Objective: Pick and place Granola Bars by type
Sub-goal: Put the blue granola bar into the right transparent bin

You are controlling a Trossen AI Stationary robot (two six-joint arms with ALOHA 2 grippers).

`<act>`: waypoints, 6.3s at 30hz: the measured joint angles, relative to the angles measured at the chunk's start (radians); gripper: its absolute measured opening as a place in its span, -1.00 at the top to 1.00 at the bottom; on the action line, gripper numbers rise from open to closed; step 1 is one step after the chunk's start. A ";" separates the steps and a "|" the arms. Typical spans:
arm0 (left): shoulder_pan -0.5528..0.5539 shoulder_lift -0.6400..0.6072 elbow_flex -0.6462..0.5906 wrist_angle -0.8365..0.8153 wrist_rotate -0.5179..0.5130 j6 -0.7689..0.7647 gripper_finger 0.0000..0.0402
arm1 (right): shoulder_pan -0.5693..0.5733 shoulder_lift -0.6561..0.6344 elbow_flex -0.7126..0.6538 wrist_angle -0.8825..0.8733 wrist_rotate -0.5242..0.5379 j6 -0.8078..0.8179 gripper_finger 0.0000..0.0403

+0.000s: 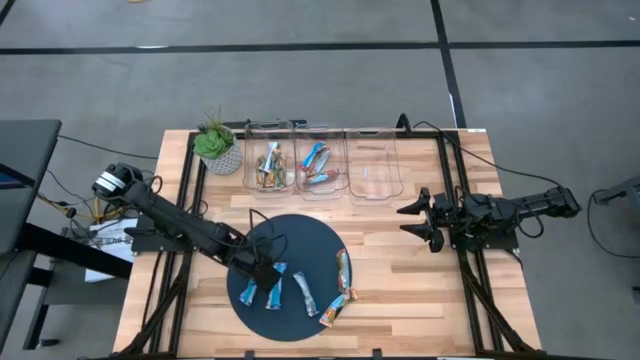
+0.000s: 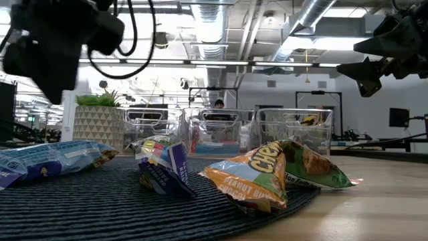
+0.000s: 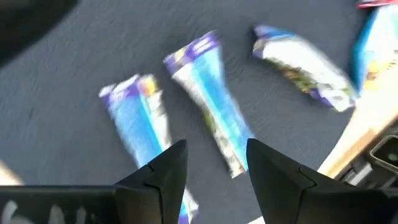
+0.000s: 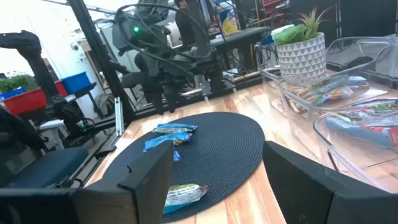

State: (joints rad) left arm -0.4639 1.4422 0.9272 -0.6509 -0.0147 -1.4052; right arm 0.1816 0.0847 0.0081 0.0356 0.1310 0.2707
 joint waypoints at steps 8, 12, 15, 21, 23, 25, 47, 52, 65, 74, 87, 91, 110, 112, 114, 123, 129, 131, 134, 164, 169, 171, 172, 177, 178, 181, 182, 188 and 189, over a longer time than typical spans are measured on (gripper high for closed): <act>-0.048 0.015 -0.001 -0.096 0.001 -0.284 0.22 | 0.000 0.000 0.000 0.000 0.000 0.000 -0.21; -0.054 0.049 0.000 -0.056 0.026 -0.338 0.22 | 0.000 0.000 0.000 0.000 0.000 0.000 -0.21; -0.052 0.088 0.004 -0.033 0.060 -0.345 0.22 | 0.000 -0.001 0.000 -0.001 0.000 0.000 -0.21; -0.053 0.149 0.013 -0.035 0.118 -0.343 0.22 | 0.000 0.000 0.000 0.000 0.001 0.000 -0.21; -0.053 0.147 0.014 -0.048 0.121 -0.343 0.22 | 0.000 0.000 0.000 0.000 0.001 0.000 -0.21; -0.053 0.147 0.014 -0.069 0.121 -0.344 0.22 | 0.000 0.000 0.000 0.000 0.001 0.000 -0.21; -0.053 0.193 0.013 -0.100 0.078 -0.282 0.08 | 0.000 0.000 0.000 0.000 0.000 0.000 -0.21; -0.053 0.233 0.013 -0.059 0.083 -0.279 0.06 | 0.000 0.000 0.000 0.000 0.000 0.000 -0.21; -0.052 0.248 0.013 -0.048 0.084 -0.229 0.32 | 0.000 0.000 0.000 -0.001 0.000 0.000 -0.21; -0.047 0.248 0.013 -0.045 0.080 -0.203 0.62 | 0.000 0.000 0.000 0.000 0.000 0.000 -0.21; -0.023 0.157 0.013 0.084 -0.029 -0.217 0.75 | 0.000 0.000 0.000 0.000 0.000 0.000 -0.21; 0.000 0.100 0.013 0.101 -0.105 -0.238 0.75 | 0.000 0.000 0.000 0.000 0.000 0.000 -0.21; 0.339 0.029 0.013 0.663 -0.367 0.229 0.75 | 0.000 0.000 0.000 0.000 0.000 0.000 -0.21; 0.385 0.029 0.013 0.726 -0.340 0.304 0.75 | 0.000 0.000 0.000 0.000 0.000 0.000 -0.21; 0.427 0.029 0.013 0.763 -0.305 0.369 0.75 | 0.000 0.000 0.000 0.000 0.000 0.000 -0.21; 0.578 0.031 0.013 0.832 -0.133 0.553 0.75 | 0.000 0.000 0.000 0.000 0.000 0.000 -0.21; 0.634 0.033 0.064 0.805 -0.114 0.688 0.75 | 0.000 0.000 0.000 0.000 0.000 0.000 -0.21; 0.649 0.036 0.099 0.770 -0.125 0.736 0.75 | 0.000 0.000 0.000 0.000 0.000 0.000 -0.21; 0.672 0.090 0.185 0.709 -0.121 0.802 0.75 | 0.000 0.000 0.000 0.000 0.000 0.000 -0.21; 0.775 0.719 0.965 0.348 0.111 1.132 0.75 | 0.000 0.000 0.000 0.000 0.000 0.000 -0.21; 0.764 0.788 1.023 0.314 0.151 1.218 0.75 | 0.000 0.000 0.000 0.001 0.000 0.000 -0.21; 0.759 0.801 1.041 0.298 0.150 1.270 0.75 | 0.000 0.000 0.000 0.000 0.000 0.000 -0.21; 0.757 0.804 1.044 0.283 0.149 1.297 0.75 | 0.000 0.000 0.000 0.000 0.000 0.000 -0.21; 0.748 0.804 1.035 0.263 0.122 1.401 0.75 | 0.000 0.000 0.000 0.000 0.000 0.000 -0.21; 0.747 0.804 1.035 0.257 0.122 1.407 0.75 | 0.000 0.000 0.000 0.000 0.000 0.000 -0.21; 0.746 0.804 1.034 0.250 0.121 1.409 0.75 | 0.000 0.000 0.000 0.000 0.000 0.000 -0.21; 0.746 0.804 1.034 0.248 0.120 1.409 0.75 | 0.000 0.000 0.000 0.000 0.000 0.000 -0.21; 0.744 0.804 1.034 0.241 0.119 1.410 0.75 | 0.000 0.000 0.000 0.000 0.000 0.000 -0.21; 0.744 0.804 1.034 0.238 0.119 1.409 0.75 | 0.000 0.000 0.000 0.000 0.000 0.000 -0.21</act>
State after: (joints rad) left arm 0.2806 2.2463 1.9610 -0.4133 0.1047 0.0040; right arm 0.1817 0.0845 0.0078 0.0360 0.1310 0.2708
